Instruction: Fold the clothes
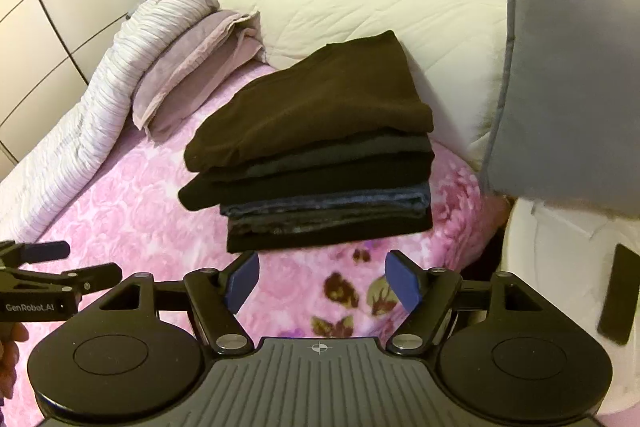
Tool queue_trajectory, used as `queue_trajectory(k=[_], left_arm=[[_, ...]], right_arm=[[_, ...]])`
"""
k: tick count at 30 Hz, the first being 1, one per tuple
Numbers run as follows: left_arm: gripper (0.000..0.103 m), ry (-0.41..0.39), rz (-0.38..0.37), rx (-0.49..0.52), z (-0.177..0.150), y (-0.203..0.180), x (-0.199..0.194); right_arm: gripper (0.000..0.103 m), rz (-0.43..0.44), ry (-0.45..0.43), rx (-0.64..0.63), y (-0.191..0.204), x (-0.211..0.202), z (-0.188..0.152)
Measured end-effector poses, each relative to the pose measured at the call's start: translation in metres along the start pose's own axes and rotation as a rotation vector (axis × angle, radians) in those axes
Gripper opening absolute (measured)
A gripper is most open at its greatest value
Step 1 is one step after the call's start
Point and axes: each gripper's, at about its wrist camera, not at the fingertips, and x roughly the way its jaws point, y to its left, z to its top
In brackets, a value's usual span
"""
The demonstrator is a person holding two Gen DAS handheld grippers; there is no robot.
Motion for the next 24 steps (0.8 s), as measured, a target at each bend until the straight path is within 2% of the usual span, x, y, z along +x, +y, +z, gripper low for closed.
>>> queue_trajectory(k=[3, 13, 21, 24], left_arm=[[0.096, -0.004, -0.001, -0.012, -0.003, 0.001, -0.008], [0.094, -0.002, 0.011, -0.044, 0.008, -0.016, -0.009], [0.094, 0.006, 0.012, -0.084, 0.013, -0.029, -0.004], [0.094, 0.007, 0.039, -0.079, 0.014, -0.034, -0.002]], right_arm=[[0.073, -0.01, -0.005, 0.0, 0.011, -0.014, -0.01], [0.074, -0.017, 0.009, -0.035, 0.004, -0.012, 0.008], [0.074, -0.067, 0.021, -0.062, -0.004, -0.013, 0.012], [0.074, -0.077, 0.028, -0.069, -0.003, -0.012, 0.012]])
